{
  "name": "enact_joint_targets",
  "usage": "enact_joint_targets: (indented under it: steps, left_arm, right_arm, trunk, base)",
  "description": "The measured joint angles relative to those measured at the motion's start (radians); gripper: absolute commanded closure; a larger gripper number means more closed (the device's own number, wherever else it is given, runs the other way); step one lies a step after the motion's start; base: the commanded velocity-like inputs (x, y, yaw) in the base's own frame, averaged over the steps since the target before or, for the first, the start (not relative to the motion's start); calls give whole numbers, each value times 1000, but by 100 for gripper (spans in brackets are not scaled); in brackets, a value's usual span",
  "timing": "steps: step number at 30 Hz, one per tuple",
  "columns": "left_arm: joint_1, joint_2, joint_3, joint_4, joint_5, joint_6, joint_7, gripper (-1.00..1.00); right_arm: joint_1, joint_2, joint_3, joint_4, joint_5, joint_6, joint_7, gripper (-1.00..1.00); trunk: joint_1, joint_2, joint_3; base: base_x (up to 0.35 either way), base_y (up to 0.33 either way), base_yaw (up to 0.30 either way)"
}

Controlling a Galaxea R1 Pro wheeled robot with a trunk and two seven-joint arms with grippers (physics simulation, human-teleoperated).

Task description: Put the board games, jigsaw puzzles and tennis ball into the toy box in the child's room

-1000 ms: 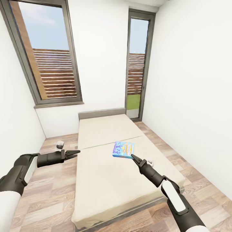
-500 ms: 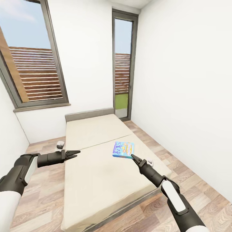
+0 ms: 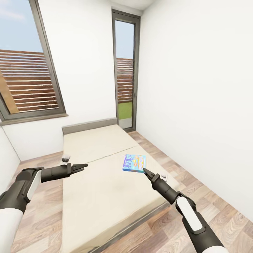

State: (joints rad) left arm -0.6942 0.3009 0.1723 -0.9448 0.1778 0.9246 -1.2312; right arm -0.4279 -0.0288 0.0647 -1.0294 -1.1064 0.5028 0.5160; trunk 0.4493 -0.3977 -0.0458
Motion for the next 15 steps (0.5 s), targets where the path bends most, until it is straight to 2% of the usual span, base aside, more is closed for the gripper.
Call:
enact_joint_targets:
  steps: [15]
  left_arm:
    - [0, -1, 1, 0, 0, -2, 1, -100]
  right_arm:
    - [0, 0, 0, 0, 0, 0, 0, 100]
  trunk:
    - [0, 0, 0]
  base:
    - [0, 0, -110]
